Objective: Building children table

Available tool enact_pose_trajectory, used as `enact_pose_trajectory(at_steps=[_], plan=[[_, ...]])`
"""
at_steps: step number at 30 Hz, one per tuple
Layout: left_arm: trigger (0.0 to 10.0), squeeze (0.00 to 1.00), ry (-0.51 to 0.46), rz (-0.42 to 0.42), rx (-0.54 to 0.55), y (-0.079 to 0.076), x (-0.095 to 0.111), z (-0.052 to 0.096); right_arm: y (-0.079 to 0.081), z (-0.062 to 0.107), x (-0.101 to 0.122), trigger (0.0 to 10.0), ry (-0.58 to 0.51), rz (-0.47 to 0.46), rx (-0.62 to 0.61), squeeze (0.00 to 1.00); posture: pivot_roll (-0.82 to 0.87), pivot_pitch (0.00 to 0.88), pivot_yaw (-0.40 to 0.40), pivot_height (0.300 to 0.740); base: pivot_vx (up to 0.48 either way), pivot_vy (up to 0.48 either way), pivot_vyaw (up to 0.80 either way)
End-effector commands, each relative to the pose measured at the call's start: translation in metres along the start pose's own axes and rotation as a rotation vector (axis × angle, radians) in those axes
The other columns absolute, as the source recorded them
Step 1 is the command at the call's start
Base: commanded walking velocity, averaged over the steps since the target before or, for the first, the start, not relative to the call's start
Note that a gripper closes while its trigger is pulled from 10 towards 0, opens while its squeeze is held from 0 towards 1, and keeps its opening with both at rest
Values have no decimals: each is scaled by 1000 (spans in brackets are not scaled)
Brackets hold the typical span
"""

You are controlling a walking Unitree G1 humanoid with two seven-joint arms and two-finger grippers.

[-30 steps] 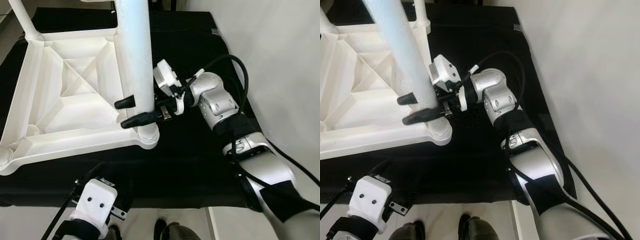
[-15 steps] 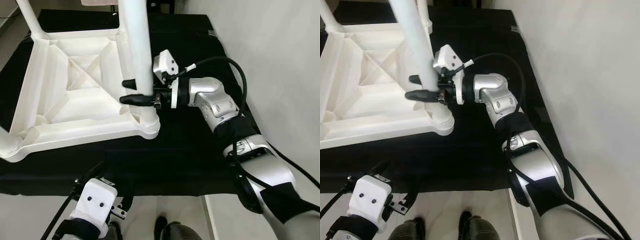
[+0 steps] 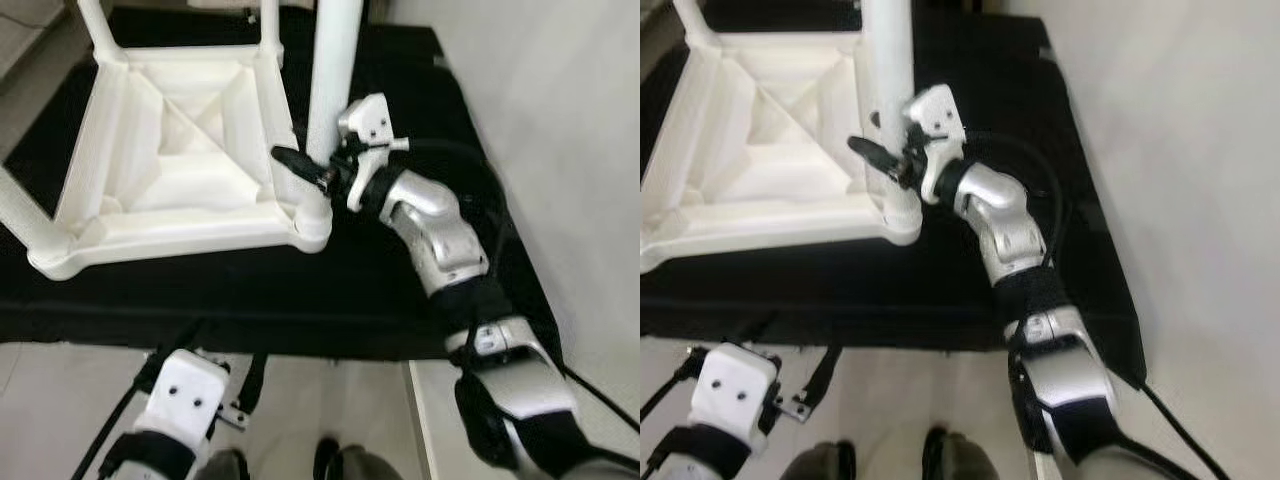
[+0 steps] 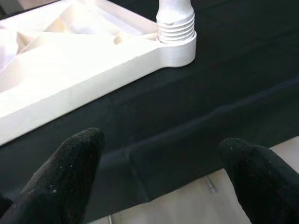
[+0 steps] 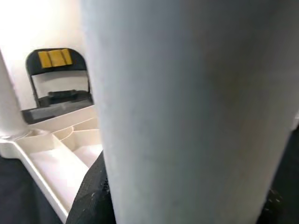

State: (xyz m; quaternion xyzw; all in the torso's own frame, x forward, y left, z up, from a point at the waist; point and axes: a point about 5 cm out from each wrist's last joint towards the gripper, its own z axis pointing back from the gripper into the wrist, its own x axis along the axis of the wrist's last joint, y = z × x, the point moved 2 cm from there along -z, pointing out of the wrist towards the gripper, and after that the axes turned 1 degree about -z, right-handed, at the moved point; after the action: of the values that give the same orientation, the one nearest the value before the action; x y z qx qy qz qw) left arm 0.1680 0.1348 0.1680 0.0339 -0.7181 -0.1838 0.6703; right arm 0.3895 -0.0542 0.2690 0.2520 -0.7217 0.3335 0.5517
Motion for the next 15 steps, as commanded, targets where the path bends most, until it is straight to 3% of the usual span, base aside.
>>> enact_pose_trajectory(at_steps=[1, 5, 15], plan=[[10000, 0, 23, -1, -14, -2, -5, 1, -2, 12, -49, 10000, 195, -111, -56, 0, -21, 276, -114, 740, 0, 0, 0], [10000, 0, 22, -2, -12, -2, -5, 1, -8, 11, -46, 10000, 189, -109, -108, 0, -22, 273, -118, 740, 0, 0, 0], [10000, 0, 20, -2, -6, -2, -5, 0, -4, 13, -52, 10000, 281, -51, -134, 0, -22, 274, -122, 740, 0, 0, 0]])
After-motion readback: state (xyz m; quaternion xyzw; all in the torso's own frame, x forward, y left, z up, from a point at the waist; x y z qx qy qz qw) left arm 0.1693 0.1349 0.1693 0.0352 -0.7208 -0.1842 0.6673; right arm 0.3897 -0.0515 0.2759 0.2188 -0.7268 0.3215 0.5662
